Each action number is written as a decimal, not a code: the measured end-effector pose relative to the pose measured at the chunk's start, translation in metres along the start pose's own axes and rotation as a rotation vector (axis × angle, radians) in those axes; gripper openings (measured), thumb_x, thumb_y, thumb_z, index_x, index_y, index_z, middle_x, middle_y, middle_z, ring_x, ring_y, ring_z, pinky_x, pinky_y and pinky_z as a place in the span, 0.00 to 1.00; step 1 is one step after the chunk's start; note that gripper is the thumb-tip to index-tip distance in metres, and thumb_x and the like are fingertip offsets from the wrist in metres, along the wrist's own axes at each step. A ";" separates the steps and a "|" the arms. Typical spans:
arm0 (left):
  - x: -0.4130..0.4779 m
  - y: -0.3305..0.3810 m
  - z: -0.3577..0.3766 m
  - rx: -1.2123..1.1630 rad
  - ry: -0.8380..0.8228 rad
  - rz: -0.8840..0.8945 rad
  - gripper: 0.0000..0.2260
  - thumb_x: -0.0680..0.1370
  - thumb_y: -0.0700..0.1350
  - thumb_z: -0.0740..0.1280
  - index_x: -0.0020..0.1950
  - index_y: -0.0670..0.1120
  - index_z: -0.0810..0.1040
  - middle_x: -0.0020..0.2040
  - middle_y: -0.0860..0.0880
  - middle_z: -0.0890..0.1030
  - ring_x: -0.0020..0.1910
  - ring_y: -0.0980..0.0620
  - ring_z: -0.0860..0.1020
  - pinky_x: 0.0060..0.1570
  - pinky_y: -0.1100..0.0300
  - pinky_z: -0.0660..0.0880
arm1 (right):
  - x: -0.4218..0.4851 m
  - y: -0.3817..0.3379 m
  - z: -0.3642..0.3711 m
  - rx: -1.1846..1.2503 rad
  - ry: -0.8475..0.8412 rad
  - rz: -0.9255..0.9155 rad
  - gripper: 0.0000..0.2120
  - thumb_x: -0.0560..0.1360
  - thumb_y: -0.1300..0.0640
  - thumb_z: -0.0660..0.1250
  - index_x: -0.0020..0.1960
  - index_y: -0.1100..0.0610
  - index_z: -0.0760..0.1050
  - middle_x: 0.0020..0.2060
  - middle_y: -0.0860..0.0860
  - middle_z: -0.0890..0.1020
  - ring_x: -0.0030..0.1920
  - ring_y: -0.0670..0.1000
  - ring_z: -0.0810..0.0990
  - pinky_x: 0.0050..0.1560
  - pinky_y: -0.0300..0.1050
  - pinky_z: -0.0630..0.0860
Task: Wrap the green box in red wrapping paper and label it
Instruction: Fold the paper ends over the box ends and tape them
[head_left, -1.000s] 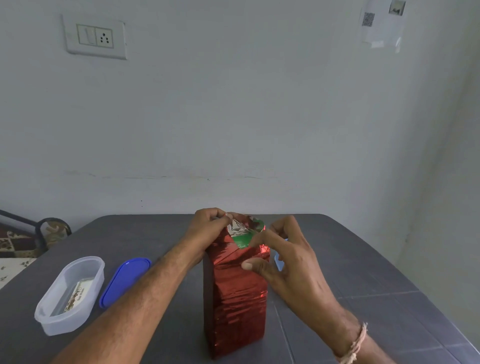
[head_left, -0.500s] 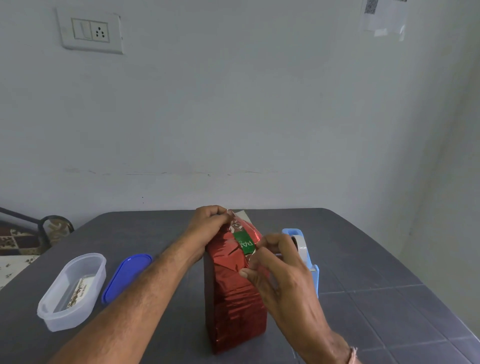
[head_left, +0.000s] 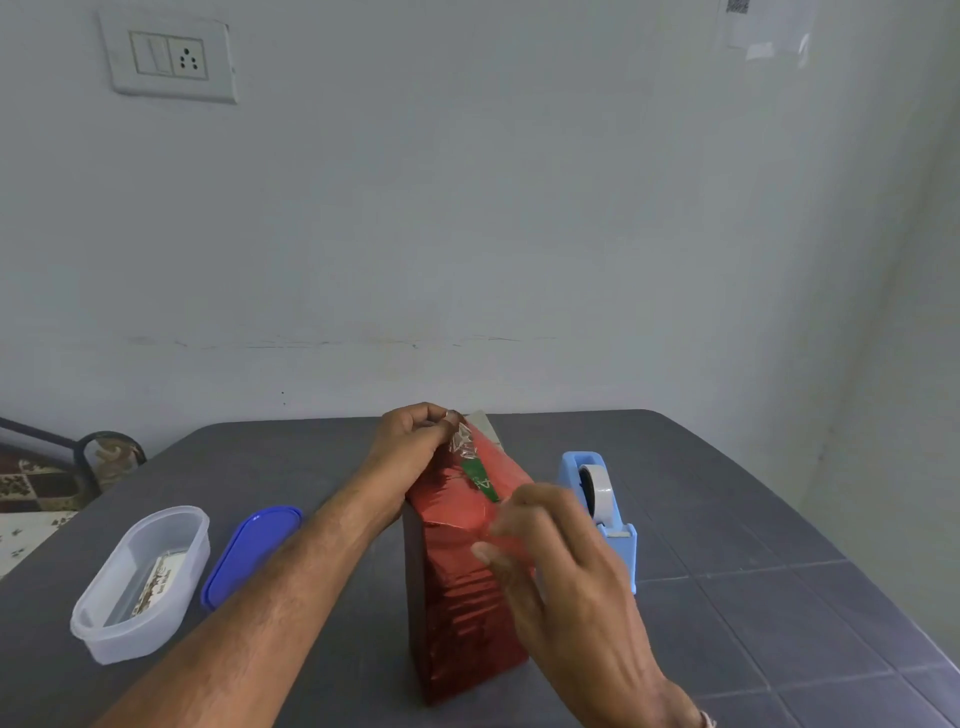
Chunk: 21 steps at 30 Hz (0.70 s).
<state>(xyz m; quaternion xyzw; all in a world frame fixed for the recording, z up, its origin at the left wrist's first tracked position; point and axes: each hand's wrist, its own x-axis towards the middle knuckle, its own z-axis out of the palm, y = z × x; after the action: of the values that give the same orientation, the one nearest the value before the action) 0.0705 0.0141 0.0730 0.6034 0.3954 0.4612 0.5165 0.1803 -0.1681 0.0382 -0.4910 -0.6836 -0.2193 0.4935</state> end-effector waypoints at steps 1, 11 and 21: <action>0.000 0.000 0.000 -0.006 0.005 0.004 0.07 0.81 0.41 0.70 0.48 0.38 0.84 0.37 0.46 0.82 0.33 0.55 0.78 0.32 0.68 0.74 | 0.002 -0.002 -0.002 0.084 0.018 0.120 0.10 0.79 0.47 0.71 0.52 0.54 0.78 0.52 0.44 0.77 0.48 0.45 0.79 0.45 0.36 0.75; -0.002 0.002 0.000 -0.009 0.003 -0.007 0.07 0.81 0.41 0.70 0.51 0.36 0.83 0.42 0.41 0.86 0.35 0.51 0.82 0.32 0.66 0.77 | 0.012 -0.009 0.004 0.225 0.075 0.420 0.23 0.71 0.47 0.80 0.62 0.45 0.76 0.51 0.36 0.75 0.50 0.45 0.79 0.45 0.28 0.73; -0.003 0.003 -0.002 0.005 0.003 -0.017 0.07 0.81 0.40 0.69 0.48 0.38 0.83 0.35 0.46 0.82 0.28 0.60 0.78 0.29 0.69 0.73 | 0.010 0.005 0.002 -0.211 0.041 0.020 0.07 0.78 0.50 0.72 0.44 0.52 0.81 0.43 0.45 0.76 0.39 0.47 0.73 0.31 0.42 0.73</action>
<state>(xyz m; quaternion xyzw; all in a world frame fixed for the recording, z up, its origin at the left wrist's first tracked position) 0.0678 0.0115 0.0753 0.6007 0.4023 0.4568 0.5184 0.1840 -0.1601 0.0451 -0.5423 -0.6417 -0.2951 0.4550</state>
